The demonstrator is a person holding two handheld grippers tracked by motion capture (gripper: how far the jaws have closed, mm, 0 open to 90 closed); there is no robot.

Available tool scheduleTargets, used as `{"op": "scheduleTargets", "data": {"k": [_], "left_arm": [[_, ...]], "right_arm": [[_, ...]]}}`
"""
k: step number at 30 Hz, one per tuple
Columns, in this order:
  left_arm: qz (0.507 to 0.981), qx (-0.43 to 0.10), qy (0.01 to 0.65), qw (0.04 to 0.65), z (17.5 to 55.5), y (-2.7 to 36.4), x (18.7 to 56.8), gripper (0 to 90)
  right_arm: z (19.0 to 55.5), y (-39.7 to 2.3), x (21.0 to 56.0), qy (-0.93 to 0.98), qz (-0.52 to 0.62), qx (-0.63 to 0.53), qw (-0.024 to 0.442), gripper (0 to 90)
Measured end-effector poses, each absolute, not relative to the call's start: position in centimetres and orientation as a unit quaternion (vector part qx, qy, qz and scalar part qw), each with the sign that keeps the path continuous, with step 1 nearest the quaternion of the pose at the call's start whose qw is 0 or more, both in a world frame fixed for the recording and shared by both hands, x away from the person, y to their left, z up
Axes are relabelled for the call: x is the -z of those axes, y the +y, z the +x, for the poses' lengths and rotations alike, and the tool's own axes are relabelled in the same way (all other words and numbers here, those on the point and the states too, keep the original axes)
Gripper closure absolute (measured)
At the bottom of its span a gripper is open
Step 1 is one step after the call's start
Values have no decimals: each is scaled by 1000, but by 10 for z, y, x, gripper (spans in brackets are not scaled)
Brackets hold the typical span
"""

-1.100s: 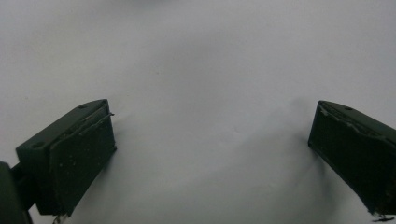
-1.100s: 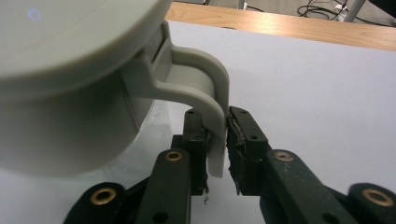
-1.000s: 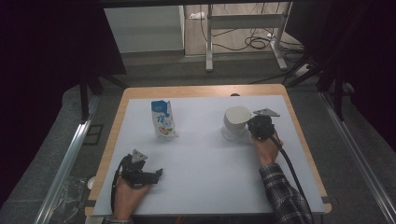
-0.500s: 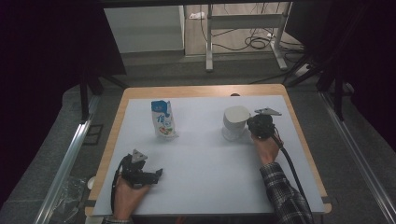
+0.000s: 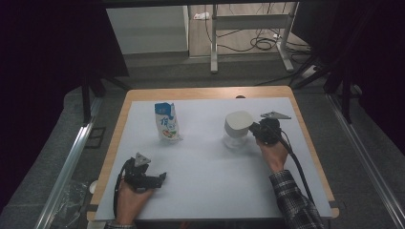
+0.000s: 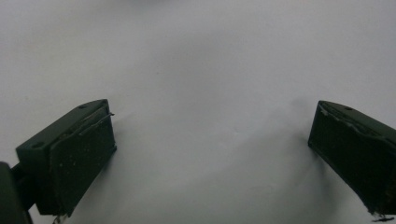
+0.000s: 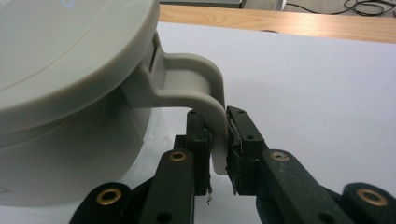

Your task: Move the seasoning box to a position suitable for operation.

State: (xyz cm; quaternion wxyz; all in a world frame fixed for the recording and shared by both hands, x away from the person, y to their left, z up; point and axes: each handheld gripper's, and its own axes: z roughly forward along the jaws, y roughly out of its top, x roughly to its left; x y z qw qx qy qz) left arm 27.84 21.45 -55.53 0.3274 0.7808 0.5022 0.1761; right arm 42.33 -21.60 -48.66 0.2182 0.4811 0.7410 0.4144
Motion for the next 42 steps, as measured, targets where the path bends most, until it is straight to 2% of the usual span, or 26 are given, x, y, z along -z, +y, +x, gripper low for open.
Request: {"op": "scheduleTargets", "data": {"k": [18, 27, 42], "left_arm": [[781, -176, 503, 327, 278, 214, 555, 3], [781, -176, 503, 327, 278, 214, 555, 3], [781, -176, 503, 327, 278, 214, 555, 3]], "right_arm": [[372, -221, 476, 745, 457, -446, 193, 791], [342, -216, 482, 756, 442, -446, 186, 790], [327, -203, 499, 759, 442, -437, 194, 786]]}}
